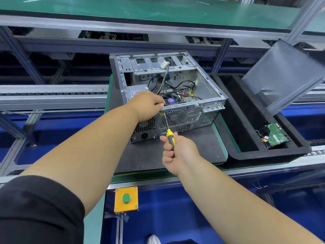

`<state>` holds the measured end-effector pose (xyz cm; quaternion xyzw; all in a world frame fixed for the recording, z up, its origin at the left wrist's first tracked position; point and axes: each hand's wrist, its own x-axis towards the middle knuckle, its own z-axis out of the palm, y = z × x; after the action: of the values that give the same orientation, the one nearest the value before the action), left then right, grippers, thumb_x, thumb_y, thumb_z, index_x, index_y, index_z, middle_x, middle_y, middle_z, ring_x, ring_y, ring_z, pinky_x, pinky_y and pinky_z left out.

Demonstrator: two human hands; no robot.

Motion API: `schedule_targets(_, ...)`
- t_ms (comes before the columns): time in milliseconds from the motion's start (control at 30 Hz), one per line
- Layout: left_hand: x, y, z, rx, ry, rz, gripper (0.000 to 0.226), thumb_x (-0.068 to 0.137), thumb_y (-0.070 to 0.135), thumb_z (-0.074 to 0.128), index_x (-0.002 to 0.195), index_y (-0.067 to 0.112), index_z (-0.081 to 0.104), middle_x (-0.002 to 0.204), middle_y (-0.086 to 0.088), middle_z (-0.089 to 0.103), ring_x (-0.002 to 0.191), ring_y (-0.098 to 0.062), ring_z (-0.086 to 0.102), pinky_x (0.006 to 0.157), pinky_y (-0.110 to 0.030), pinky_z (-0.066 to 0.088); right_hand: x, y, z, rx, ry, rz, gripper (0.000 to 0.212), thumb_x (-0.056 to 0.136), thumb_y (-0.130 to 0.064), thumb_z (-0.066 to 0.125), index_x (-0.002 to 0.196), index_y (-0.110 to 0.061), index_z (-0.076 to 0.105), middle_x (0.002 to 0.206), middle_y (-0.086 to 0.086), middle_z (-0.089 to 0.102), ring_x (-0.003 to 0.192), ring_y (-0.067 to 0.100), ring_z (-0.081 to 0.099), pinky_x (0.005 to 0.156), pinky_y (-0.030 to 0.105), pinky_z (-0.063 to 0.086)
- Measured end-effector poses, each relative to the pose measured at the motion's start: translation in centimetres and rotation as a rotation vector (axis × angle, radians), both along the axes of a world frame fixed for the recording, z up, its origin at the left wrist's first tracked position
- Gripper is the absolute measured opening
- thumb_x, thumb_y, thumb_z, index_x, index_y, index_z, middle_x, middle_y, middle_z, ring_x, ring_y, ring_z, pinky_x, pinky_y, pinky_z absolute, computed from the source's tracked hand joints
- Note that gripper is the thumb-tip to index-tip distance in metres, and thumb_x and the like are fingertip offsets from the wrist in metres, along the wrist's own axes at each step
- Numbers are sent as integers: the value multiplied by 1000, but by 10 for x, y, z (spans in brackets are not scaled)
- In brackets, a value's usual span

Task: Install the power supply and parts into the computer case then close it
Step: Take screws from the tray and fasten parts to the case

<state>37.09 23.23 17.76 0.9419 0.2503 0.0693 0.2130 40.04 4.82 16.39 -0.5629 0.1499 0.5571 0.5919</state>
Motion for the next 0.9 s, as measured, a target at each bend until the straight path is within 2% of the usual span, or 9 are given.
schedule_targets(67, 0, 0, 0, 0, 1, 0, 27, 99, 33, 44, 114, 30, 66, 106, -7, 61, 110, -25, 48, 95, -40, 43, 3, -3, -3, 77, 149, -23, 49, 105, -43, 38, 89, -7, 68, 46, -4, 40, 36, 8, 22, 35, 18, 15)
schedule_targets(167, 0, 1, 0, 5, 5, -6, 27, 99, 33, 43, 115, 31, 66, 107, -6, 61, 111, -25, 47, 97, -40, 42, 6, -6, -2, 123, 138, -28, 45, 93, -49, 60, 86, -5, 63, 56, 1, 45, 37, 9, 28, 34, 17, 19)
schedule_targets(233, 0, 1, 0, 12, 13, -19, 25, 99, 32, 43, 106, 30, 66, 101, -5, 62, 108, -25, 47, 94, -40, 42, 6, -8, 1, 86, 9, -26, 28, 86, -35, 74, 84, -10, 60, 64, 2, 47, 39, 8, 33, 33, 18, 24)
schedule_targets(300, 0, 1, 1, 21, 18, -26, 22, 99, 31, 43, 91, 27, 63, 92, -6, 61, 100, -26, 49, 89, -38, 44, 6, -8, 3, -24, -224, 47, 20, 87, -30, 74, 85, -13, 63, 67, 1, 52, 44, 8, 40, 37, 18, 31)
schedule_targets(367, -1, 1, 1, 29, 21, -26, 23, 99, 30, 42, 87, 26, 61, 89, -7, 60, 97, -26, 49, 87, -37, 44, 6, -5, 3, -171, -436, 148, 24, 91, -37, 69, 85, -14, 63, 70, -1, 59, 51, 10, 45, 42, 20, 36)
schedule_targets(467, -1, 1, 1, 36, 18, -34, 25, 99, 30, 43, 81, 30, 60, 88, -5, 60, 95, -26, 49, 86, -36, 44, 2, -3, 3, -203, -493, 149, 28, 95, -39, 63, 83, -13, 64, 67, -2, 59, 48, 10, 41, 38, 20, 31)
schedule_targets(567, -2, 0, 2, 54, 15, -47, 34, 99, 27, 43, 66, 30, 46, 77, -3, 55, 87, -26, 47, 78, -32, 38, 0, -3, 4, -61, -347, 84, 37, 99, -39, 56, 79, -8, 64, 57, -2, 49, 38, 7, 30, 32, 17, 21)
schedule_targets(733, -1, 0, 2, 67, -5, -60, 33, 98, 24, 43, 68, 12, 49, 70, -11, 52, 78, -28, 47, 67, -31, 28, 19, -8, 16, 188, 295, 22, 38, 99, -39, 52, 81, -6, 61, 46, -6, 40, 29, 4, 28, 28, 15, 19)
schedule_targets(900, -1, -1, 3, 84, -25, -70, 36, 98, 23, 43, 63, 14, 39, 68, -13, 48, 74, -28, 44, 64, -31, 27, 14, -10, 12, 183, 246, -6, 35, 90, -34, 66, 75, -4, 58, 59, 3, 47, 34, 5, 33, 29, 14, 22)
